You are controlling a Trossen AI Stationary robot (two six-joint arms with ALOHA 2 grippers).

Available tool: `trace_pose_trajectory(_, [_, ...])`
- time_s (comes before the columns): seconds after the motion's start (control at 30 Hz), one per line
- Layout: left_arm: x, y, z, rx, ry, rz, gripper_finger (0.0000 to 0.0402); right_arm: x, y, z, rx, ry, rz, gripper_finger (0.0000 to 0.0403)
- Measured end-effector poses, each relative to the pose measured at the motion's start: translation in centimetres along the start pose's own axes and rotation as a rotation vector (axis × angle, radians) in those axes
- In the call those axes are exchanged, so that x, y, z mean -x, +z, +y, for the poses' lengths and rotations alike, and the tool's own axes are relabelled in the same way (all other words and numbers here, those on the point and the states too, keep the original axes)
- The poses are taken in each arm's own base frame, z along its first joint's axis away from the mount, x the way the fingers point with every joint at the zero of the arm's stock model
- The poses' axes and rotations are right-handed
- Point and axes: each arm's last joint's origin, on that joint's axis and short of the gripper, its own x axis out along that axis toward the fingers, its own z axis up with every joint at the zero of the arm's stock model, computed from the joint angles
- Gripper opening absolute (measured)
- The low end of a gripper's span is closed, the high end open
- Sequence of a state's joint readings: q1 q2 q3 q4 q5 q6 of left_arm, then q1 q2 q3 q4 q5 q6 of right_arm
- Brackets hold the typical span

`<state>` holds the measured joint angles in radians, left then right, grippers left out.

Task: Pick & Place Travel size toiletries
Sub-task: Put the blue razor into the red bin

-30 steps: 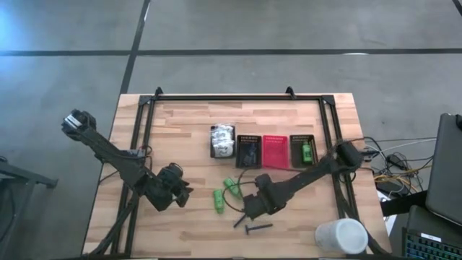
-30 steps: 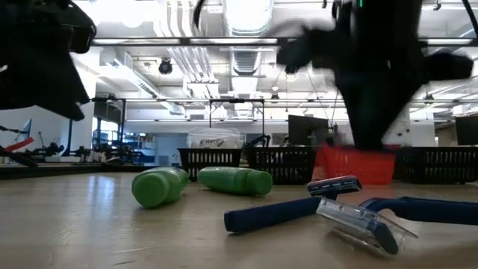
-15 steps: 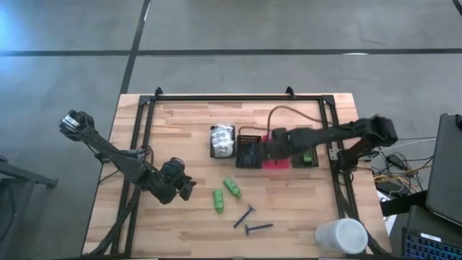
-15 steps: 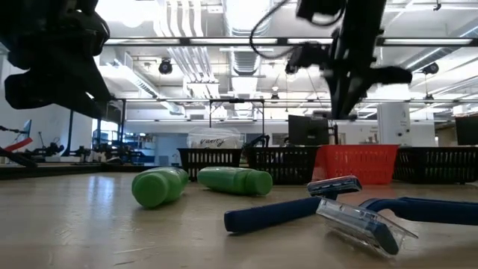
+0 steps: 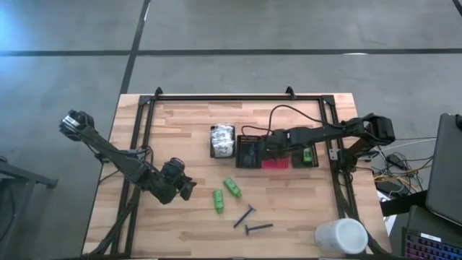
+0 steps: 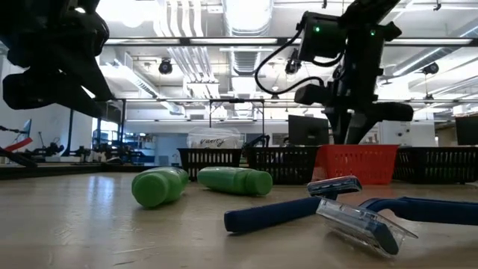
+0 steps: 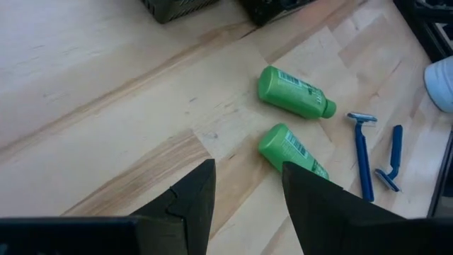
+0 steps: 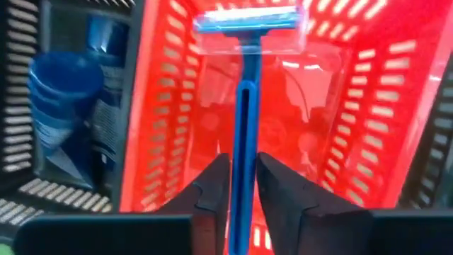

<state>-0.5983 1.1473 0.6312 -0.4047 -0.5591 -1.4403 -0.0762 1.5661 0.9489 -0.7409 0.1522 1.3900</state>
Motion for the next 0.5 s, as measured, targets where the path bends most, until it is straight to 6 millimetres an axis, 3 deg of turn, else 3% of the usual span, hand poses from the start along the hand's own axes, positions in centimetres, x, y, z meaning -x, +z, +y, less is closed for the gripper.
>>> trace_pose_trajectory(0.3, [0.0,0.0,0.0,0.017,0.000,-0.005,0.0168,0.9,0.4,1.0,0.063,0.039,-0.059,0.0156])
trace_pose_trajectory(0.5, [0.0,0.0,0.0,0.038,-0.003,-0.006,0.0168,3.8,-1.6,3.6,0.296,0.162,-0.075,0.0204])
